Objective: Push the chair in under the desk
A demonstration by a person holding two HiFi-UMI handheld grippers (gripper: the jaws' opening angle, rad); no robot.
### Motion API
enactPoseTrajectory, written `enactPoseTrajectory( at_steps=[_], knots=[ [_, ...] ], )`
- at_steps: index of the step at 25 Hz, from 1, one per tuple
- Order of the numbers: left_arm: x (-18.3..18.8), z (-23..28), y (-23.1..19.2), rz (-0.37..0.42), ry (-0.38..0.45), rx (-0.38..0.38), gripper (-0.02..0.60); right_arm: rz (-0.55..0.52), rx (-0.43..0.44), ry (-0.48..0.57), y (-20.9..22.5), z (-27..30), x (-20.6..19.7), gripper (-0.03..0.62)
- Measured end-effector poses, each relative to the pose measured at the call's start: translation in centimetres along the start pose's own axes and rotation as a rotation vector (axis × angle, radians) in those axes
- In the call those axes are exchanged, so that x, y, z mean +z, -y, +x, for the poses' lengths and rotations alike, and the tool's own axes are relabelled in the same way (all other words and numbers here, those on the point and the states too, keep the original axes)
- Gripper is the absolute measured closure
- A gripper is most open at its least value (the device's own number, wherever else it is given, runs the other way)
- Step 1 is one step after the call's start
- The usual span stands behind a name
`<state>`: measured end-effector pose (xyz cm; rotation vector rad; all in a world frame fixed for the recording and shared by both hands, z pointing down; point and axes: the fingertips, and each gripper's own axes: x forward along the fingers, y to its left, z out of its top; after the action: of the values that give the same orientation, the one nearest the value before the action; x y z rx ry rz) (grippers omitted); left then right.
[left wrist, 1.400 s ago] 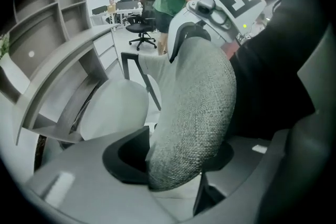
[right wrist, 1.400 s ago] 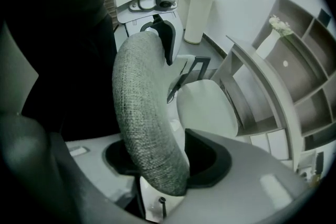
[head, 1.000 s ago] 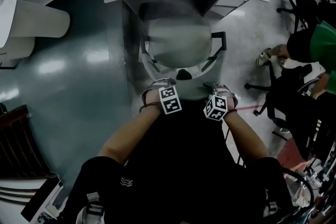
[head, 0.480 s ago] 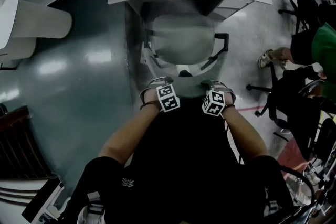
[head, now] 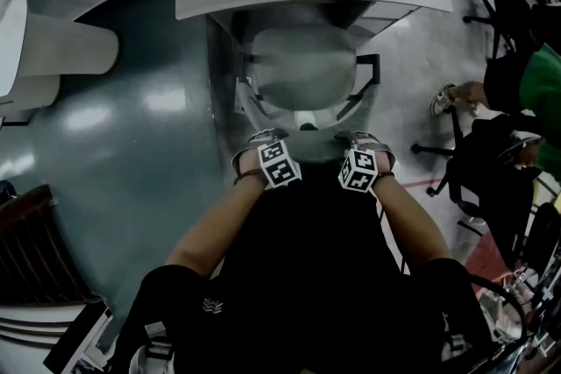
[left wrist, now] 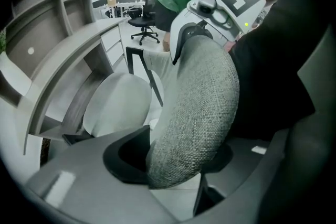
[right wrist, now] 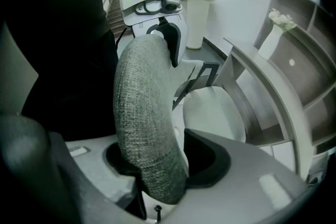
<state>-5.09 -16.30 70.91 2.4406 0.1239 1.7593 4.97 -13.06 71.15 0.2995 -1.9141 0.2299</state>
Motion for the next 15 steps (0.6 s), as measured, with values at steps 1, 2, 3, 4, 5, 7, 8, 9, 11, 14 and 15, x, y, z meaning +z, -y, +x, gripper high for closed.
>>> enactPoseTrajectory(
  at_steps=[1,2,3,4,5,7,8,9,11,14,15],
  knots=[
    [0.2,-0.1,-0.4,-0.003,0.001,-0.003,0.350,-0.002,0.004,0.003,0.4,-0.1,0.1,0.404],
    [0.4,-0.3,-0.7,-0.008,0.003,-0.004,0.348,-0.004,0.009,0.005,0.7,-0.2,0.1,0.404],
    [0.5,-0.4,-1.0,-0.014,0.007,-0.005,0.348,-0.007,0.014,0.007,1.1,-0.2,0.2,0.404],
    [0.6,-0.5,-1.3,-0.020,0.012,-0.004,0.347,-0.011,0.018,0.006,1.5,-0.3,0.3,0.404],
    [0.7,-0.6,-1.6,-0.028,0.018,-0.004,0.347,-0.016,0.021,0.003,1.9,-0.3,0.3,0.404],
    [1.0,-0.7,-2.1,-0.045,0.029,-0.006,0.347,-0.026,0.027,-0.003,2.6,-0.5,0.4,0.402],
    [1.2,-0.8,-2.4,-0.053,0.033,-0.006,0.347,-0.029,0.032,-0.004,3.0,-0.6,0.4,0.401],
    [1.3,-0.9,-2.7,-0.059,0.036,-0.006,0.345,-0.031,0.036,-0.003,3.3,-0.7,0.5,0.401],
    [1.7,-1.2,-3.3,-0.067,0.037,-0.006,0.342,-0.033,0.037,0.006,4.0,-0.9,0.6,0.401],
    [2.1,-1.4,-4.3,-0.072,0.035,-0.010,0.341,-0.038,0.026,0.015,5.0,-1.1,0.7,0.401],
    [2.2,-1.4,-4.5,-0.073,0.035,-0.010,0.341,-0.041,0.025,0.016,5.3,-1.0,0.7,0.401]
  ],
)
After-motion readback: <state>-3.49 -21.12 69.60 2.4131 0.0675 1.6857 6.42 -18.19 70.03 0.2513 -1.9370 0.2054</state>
